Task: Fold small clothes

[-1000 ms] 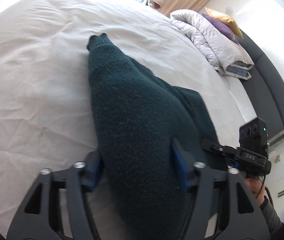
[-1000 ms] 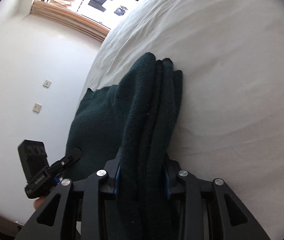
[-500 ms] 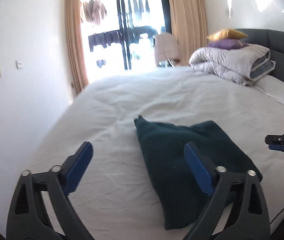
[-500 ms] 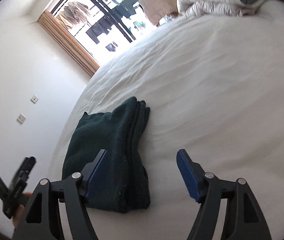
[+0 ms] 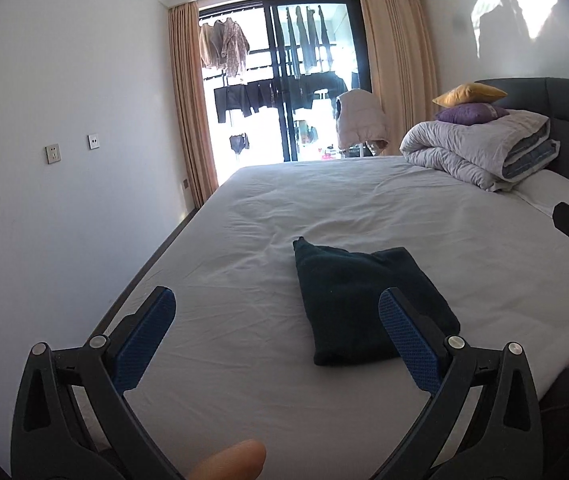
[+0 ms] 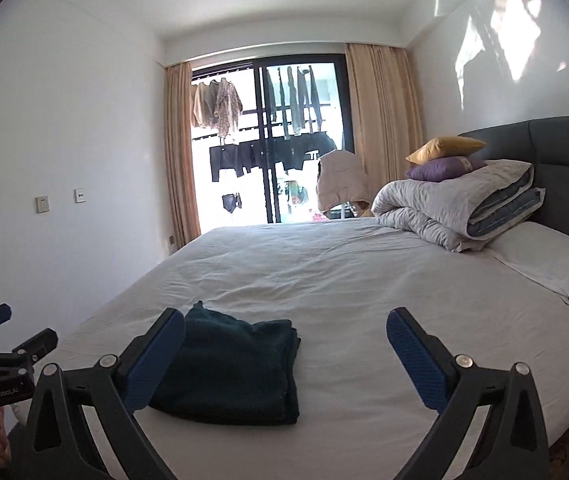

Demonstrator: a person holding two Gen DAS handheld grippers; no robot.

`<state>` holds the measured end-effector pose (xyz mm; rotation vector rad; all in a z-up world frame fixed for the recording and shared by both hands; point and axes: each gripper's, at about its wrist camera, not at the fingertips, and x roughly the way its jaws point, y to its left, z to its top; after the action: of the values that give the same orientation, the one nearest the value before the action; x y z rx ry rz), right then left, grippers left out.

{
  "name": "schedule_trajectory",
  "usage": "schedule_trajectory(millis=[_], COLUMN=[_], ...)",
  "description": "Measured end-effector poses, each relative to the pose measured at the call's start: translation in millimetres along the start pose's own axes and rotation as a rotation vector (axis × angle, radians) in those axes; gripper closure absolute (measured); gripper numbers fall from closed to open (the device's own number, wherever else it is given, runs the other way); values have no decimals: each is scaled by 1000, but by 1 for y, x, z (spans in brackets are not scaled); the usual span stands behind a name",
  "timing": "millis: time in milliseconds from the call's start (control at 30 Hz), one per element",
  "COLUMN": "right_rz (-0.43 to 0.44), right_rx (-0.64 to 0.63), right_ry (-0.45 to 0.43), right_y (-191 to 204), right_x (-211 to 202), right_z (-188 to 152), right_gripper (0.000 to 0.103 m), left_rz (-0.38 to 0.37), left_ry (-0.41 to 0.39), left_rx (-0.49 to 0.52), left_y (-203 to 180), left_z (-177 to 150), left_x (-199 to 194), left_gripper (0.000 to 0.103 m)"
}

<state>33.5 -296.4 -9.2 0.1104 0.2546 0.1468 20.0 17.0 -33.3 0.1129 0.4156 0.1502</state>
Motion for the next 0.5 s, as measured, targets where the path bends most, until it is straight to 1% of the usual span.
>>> schedule_trajectory(millis=[33, 100, 167, 233, 400, 500], right_rz=[9, 1, -16, -26, -26, -28], right_rx=[4, 4, 4, 10, 28, 7], right_ry=[27, 71, 106, 136, 190, 209], right_y=[2, 10, 11, 14, 18, 25], right_x=[-2, 1, -2, -8, -8, -7], right_z=[2, -3, -8, -14, -23, -27], right_gripper=[0, 0, 0, 0, 0, 0], left_rz=[-5, -22, -30, -21, -47, -42], left_ry=[20, 59, 75, 92, 148, 185], left_rx=[-11, -45, -61, -55, -85, -88], left_y=[0, 4, 7, 5, 11, 13], left_z=[-1, -4, -8, -12, -17, -23], left_x=[-3, -8, -19, -24, -8, 13], left_gripper=[0, 0, 0, 0, 0, 0])
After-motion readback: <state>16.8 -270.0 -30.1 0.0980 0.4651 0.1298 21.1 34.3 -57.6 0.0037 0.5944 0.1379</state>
